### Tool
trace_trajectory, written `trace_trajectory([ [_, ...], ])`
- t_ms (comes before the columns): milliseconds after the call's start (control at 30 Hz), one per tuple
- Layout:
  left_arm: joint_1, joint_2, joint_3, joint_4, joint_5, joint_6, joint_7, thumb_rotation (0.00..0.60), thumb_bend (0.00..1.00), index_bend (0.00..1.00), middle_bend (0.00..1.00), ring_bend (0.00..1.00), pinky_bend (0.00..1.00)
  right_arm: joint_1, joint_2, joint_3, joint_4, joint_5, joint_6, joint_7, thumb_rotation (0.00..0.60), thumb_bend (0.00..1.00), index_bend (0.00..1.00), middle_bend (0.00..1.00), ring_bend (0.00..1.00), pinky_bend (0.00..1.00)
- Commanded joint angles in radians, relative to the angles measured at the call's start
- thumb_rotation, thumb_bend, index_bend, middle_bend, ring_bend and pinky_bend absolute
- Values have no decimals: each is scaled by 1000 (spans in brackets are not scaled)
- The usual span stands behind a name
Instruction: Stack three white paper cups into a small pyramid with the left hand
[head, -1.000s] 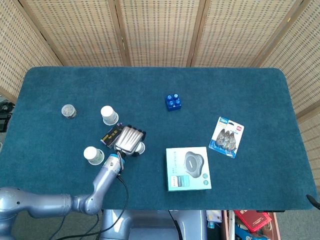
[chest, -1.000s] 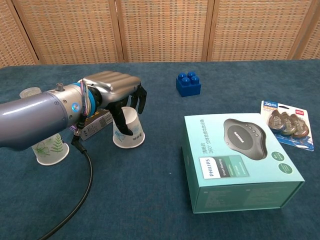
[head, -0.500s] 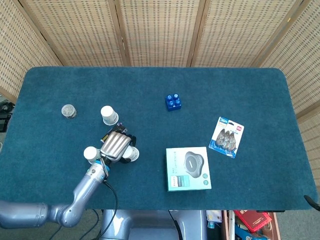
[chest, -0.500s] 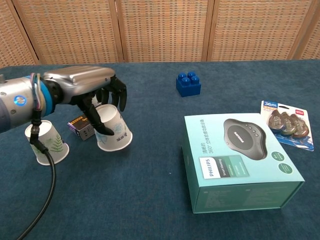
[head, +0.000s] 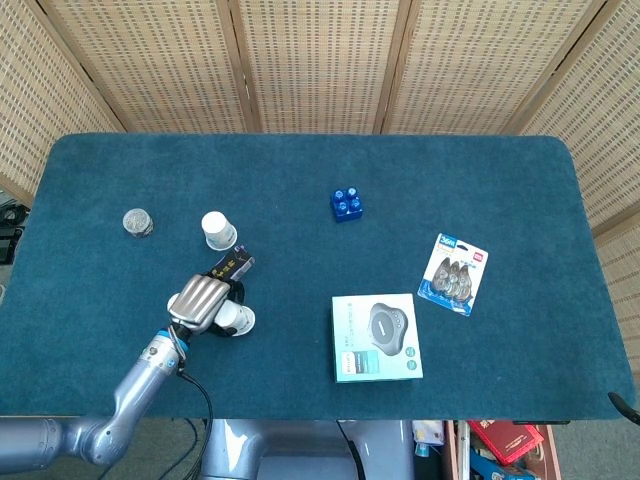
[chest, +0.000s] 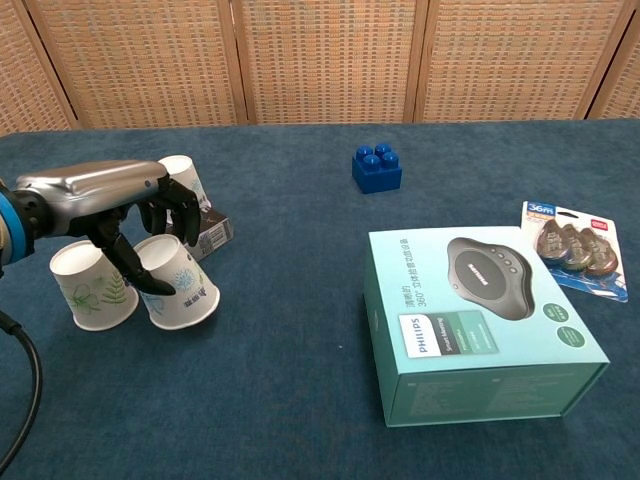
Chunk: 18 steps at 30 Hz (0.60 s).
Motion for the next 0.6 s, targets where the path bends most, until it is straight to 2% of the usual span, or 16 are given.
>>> trace_trajectory([
  [33,13,8,4,18,15,-1,-19,600,145,472,518,463,353,2,0,0,-1,0,-3,-2,600,0,0,0,0,0],
  [600,38,-9,1,98,33,-20,-57,600,145,472,492,447,306,0,-4,-6,1,-7,-1,-10,600,0,0,0,0,0],
])
